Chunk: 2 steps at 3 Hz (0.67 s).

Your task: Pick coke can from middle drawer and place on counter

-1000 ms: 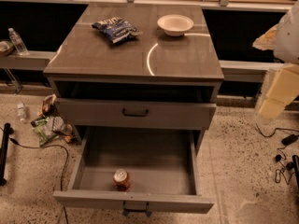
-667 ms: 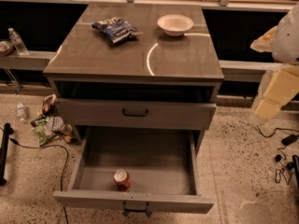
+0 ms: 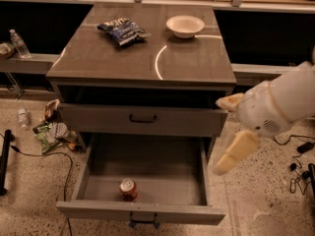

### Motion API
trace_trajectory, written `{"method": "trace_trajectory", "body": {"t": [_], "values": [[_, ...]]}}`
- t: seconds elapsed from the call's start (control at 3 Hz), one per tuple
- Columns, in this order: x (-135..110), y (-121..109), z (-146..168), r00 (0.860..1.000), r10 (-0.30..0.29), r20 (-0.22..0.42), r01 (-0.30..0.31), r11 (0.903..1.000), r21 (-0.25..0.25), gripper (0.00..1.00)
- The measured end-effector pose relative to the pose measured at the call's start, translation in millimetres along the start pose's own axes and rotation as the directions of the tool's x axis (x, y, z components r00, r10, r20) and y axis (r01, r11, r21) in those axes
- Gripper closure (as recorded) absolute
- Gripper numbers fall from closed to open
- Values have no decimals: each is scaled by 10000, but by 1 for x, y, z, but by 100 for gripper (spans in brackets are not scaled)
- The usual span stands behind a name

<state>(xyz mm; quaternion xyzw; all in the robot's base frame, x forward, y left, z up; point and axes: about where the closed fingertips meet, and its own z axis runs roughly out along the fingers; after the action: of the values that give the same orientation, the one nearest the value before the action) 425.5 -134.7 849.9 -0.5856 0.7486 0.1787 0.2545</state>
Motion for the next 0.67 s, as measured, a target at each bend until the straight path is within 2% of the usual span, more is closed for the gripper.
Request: {"method": "trace_trajectory", "body": {"t": [0.33, 0.67], "values": [[-29, 26, 79, 9763, 173, 2159, 25, 9958, -910, 0], [-67, 21, 96, 9456, 249, 3244, -30, 9977, -681, 0]]}}
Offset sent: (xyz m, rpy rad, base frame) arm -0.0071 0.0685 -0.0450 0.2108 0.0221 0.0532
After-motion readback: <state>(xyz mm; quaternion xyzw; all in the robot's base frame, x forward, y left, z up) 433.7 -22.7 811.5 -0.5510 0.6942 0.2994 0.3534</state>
